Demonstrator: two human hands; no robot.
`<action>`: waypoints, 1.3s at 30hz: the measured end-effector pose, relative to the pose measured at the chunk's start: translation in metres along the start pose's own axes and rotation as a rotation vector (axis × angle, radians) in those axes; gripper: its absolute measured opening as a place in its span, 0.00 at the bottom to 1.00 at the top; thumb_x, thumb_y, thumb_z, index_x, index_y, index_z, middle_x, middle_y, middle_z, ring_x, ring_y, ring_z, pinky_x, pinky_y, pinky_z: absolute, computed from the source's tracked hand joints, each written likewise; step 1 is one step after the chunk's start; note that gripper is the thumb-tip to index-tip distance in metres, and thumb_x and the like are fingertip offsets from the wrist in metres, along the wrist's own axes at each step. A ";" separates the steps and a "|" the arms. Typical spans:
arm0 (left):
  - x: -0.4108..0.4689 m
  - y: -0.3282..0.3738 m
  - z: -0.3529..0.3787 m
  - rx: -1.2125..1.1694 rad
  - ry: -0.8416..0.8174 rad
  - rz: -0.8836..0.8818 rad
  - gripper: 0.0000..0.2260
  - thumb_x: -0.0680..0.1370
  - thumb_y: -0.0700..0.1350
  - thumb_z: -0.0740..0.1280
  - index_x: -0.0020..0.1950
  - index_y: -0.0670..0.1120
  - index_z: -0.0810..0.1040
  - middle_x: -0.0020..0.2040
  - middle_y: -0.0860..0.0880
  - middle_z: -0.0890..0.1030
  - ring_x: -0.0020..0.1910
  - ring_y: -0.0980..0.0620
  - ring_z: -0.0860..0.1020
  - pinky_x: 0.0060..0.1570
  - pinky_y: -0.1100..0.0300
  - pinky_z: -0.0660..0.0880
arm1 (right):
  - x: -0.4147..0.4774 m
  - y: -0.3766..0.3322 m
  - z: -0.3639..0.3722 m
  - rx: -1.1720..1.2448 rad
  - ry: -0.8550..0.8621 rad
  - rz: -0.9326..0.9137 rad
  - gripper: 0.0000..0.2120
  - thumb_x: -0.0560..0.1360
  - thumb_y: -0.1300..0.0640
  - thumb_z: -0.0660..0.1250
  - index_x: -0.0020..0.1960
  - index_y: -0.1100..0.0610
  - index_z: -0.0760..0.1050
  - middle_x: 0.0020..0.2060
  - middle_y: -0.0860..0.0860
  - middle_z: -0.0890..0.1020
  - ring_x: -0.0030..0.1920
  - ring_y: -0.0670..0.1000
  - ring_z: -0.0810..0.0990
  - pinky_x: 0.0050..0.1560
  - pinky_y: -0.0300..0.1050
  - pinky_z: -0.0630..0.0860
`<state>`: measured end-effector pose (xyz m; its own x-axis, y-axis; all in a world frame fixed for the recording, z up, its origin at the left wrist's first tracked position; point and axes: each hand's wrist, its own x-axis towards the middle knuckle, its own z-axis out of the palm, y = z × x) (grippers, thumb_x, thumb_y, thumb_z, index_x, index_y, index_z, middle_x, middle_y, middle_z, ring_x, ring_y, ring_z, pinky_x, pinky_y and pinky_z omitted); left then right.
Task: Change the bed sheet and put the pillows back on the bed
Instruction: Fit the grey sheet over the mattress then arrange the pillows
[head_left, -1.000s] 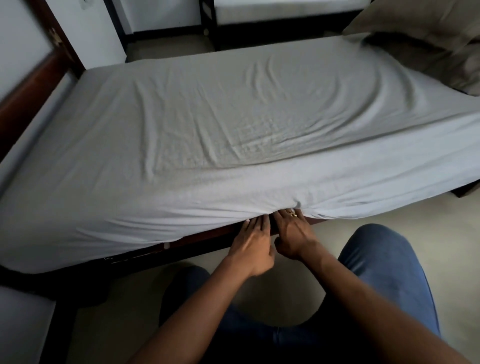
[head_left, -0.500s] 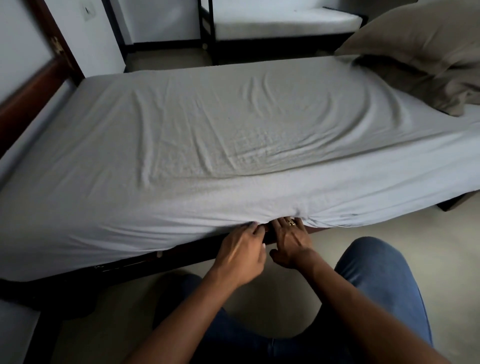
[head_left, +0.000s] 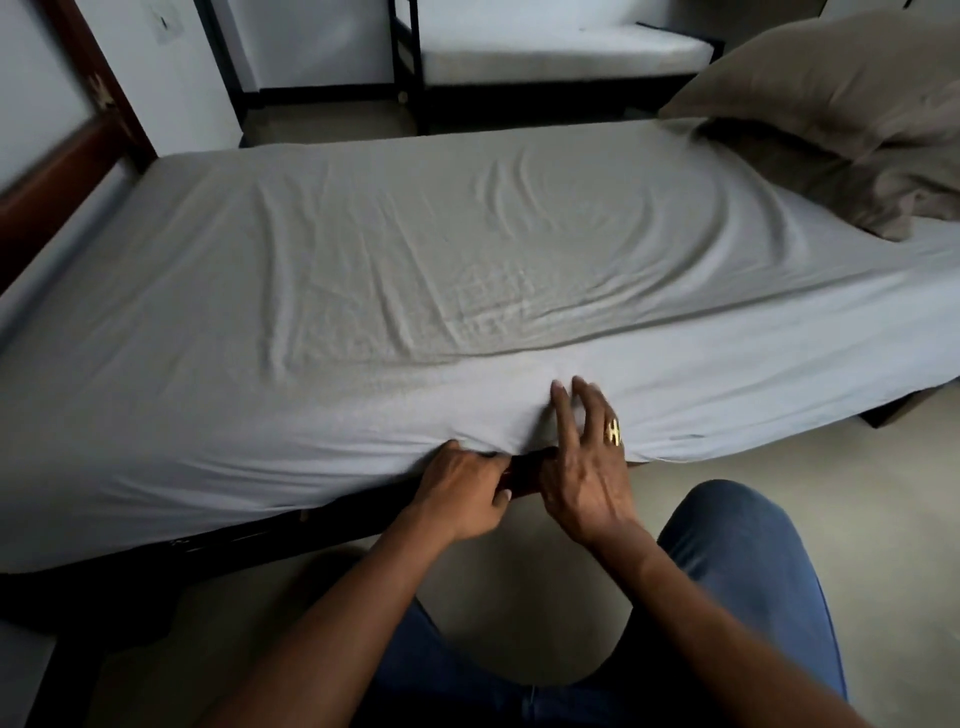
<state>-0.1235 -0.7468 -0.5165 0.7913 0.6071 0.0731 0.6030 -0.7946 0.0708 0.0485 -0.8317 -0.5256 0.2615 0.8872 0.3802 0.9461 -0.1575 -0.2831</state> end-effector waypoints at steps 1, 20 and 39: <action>-0.007 -0.001 -0.002 -0.024 0.003 0.030 0.13 0.78 0.54 0.62 0.58 0.50 0.79 0.50 0.47 0.84 0.49 0.43 0.81 0.53 0.54 0.72 | -0.013 -0.002 0.009 0.014 -0.053 0.015 0.44 0.70 0.57 0.68 0.82 0.62 0.52 0.77 0.64 0.58 0.78 0.63 0.59 0.76 0.58 0.63; -0.061 -0.027 0.064 0.299 0.081 0.109 0.37 0.80 0.47 0.62 0.82 0.39 0.46 0.83 0.42 0.43 0.82 0.44 0.43 0.80 0.46 0.51 | 0.002 0.008 -0.012 -0.056 -0.369 -0.122 0.27 0.73 0.46 0.63 0.71 0.49 0.72 0.66 0.50 0.79 0.62 0.56 0.80 0.58 0.49 0.77; -0.038 -0.002 0.035 -0.210 0.120 -0.051 0.19 0.73 0.42 0.64 0.63 0.42 0.79 0.59 0.43 0.82 0.58 0.43 0.81 0.56 0.52 0.80 | -0.002 -0.031 0.029 -0.125 -0.569 -0.177 0.32 0.73 0.49 0.62 0.74 0.56 0.63 0.71 0.54 0.73 0.73 0.56 0.68 0.78 0.56 0.56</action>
<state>-0.1513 -0.7692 -0.5540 0.7353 0.6532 0.1808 0.5975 -0.7507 0.2820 0.0129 -0.8163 -0.5437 -0.0126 0.9916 -0.1284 0.9902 -0.0055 -0.1397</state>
